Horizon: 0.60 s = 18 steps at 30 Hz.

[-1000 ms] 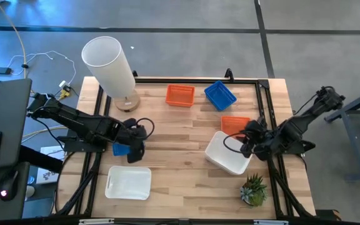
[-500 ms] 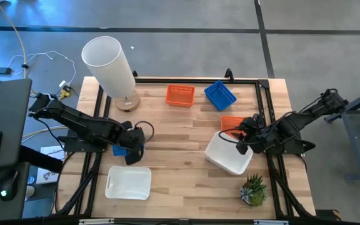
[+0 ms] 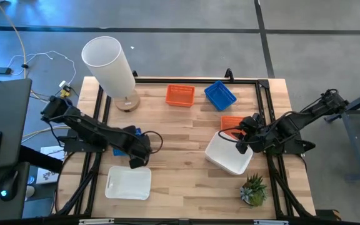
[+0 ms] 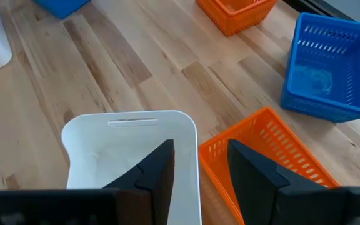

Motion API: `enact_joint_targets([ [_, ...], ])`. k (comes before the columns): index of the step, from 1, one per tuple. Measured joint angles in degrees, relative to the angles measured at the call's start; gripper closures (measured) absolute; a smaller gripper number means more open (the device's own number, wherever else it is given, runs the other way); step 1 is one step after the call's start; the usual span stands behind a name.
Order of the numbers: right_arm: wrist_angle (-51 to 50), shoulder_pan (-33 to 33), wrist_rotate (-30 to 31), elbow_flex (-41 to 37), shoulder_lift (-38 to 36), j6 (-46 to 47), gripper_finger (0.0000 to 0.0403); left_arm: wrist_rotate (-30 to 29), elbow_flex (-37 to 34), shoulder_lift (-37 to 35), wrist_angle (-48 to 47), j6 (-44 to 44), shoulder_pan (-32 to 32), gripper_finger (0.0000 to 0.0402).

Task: Stack baskets by color
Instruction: Stack the left blue bin on top of the other blue bin

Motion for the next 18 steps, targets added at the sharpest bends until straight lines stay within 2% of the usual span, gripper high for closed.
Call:
enact_joint_targets([
  [11, 0.06, 0.00, -0.15, 0.00, 0.00, 0.00, 0.0269, -0.24, 0.00, 5.73, 0.10, 1.44, 0.02, 0.0249],
  [14, 0.14, 0.00, -0.15, 0.00, 0.00, 0.01, 0.0269, -0.28, 0.00, 6.54, 0.04, 1.20, 0.02, 0.0271],
  [18, 0.69, 0.00, -0.15, 0.00, 0.00, 0.00, 0.0269, -0.28, 0.00, 7.08, 0.13, 1.52, 0.04, 0.0325],
])
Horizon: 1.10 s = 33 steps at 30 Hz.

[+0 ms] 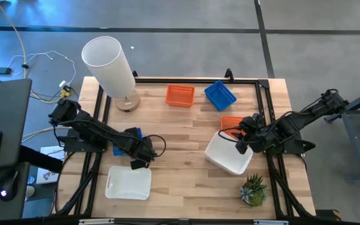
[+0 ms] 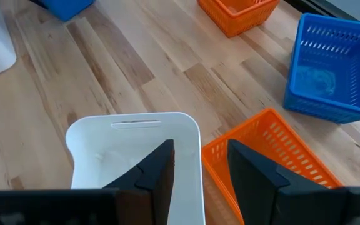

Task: Stack baskets by color
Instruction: Stack the left blue bin on top of the other blue bin

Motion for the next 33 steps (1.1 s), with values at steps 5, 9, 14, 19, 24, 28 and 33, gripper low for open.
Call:
enact_joint_targets([
  [5, 0.09, 0.00, 0.00, 0.00, 0.00, 0.00, 0.0269, -0.10, 0.00, 0.02, 0.06, 0.92, 0.00, 0.0393],
  [9, 0.18, 0.00, 0.00, 0.00, 0.00, 0.02, 0.0269, -0.31, 0.00, 0.01, 0.11, 1.43, 0.00, 0.0393],
  [14, 0.22, 0.00, 0.08, 0.00, 0.00, 0.02, 0.0269, -1.82, 0.00, 0.01, 0.15, 1.47, -0.02, 0.0399],
  [19, 1.11, 0.00, 0.59, 0.00, 0.00, 0.02, 0.0269, -2.05, 0.00, -0.02, 0.22, 2.01, -0.10, 0.0400],
  [24, 2.55, 0.00, 3.32, 0.00, 0.00, 0.55, 0.0269, -4.21, 2.04, -0.02, 0.17, 3.55, -0.97, 0.0401],
  [28, 2.84, 0.00, 5.64, 0.00, 0.00, 1.19, 0.0269, -6.16, 5.25, -0.04, 0.23, 6.44, -1.51, 0.0401],
  [33, 3.15, -1.45, 6.40, 0.00, 0.00, 1.73, 0.0269, -10.78, 9.10, -0.04, 0.24, 11.62, -1.62, 0.0401],
])
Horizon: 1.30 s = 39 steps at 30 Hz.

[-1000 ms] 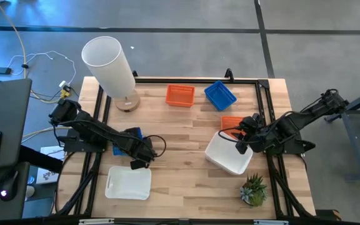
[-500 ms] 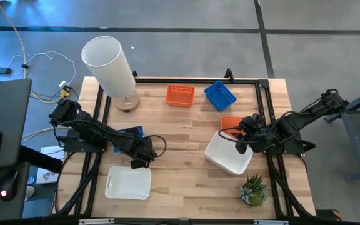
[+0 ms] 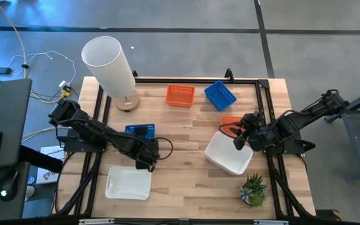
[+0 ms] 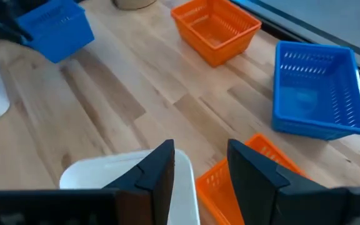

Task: Stack baskets by color
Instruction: Stack the left blue bin on top of the other blue bin

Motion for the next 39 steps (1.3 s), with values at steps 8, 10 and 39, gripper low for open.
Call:
enact_joint_targets([
  [8, 0.88, -7.98, -0.98, 0.00, 0.00, -1.57, 0.0269, -9.27, 4.81, 0.00, 1.79, 9.69, 0.48, 0.0401],
  [10, 0.87, -10.40, -1.05, 0.00, 0.00, -2.53, 0.0269, -12.04, 5.47, -0.02, 3.87, 13.18, 0.65, 0.0401],
  [39, 7.68, -36.18, -4.08, 0.00, 0.02, -16.52, 0.0270, 7.08, 6.13, -0.04, 43.94, 65.90, 25.70, 0.0401],
])
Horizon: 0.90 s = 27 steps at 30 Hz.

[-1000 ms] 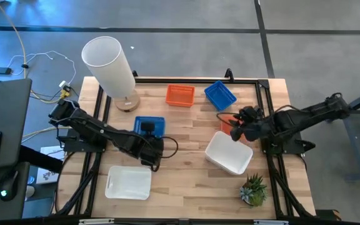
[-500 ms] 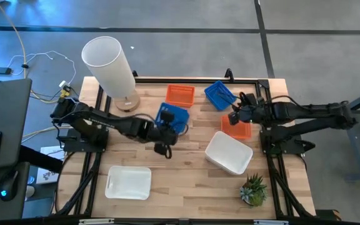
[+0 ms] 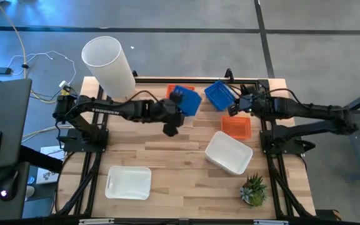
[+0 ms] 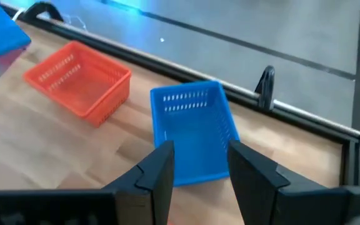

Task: Stack baskets by color
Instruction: Stack the left blue bin on top of the other blue bin

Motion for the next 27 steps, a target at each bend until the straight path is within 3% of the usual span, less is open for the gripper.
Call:
enact_joint_targets([
  [8, 10.44, -5.43, -1.39, 0.00, 0.39, -10.53, 0.0269, 6.44, 0.02, 0.00, 7.64, 6.59, 4.62, 0.0401],
  [13, 21.57, -9.80, -12.49, 0.00, 0.37, -18.12, 0.0270, 7.13, 0.02, 0.01, 6.99, 13.66, 6.00, 0.0401],
  [19, 31.19, -16.17, -29.08, 0.00, 0.37, -19.40, 0.0269, 7.24, 0.03, 0.02, 3.32, 19.40, 5.53, 0.0401],
  [27, 30.40, -20.42, -36.05, 2.97, 2.16, -20.94, 0.0270, 6.89, 0.02, 0.04, -4.93, 20.51, 2.23, 0.0401],
])
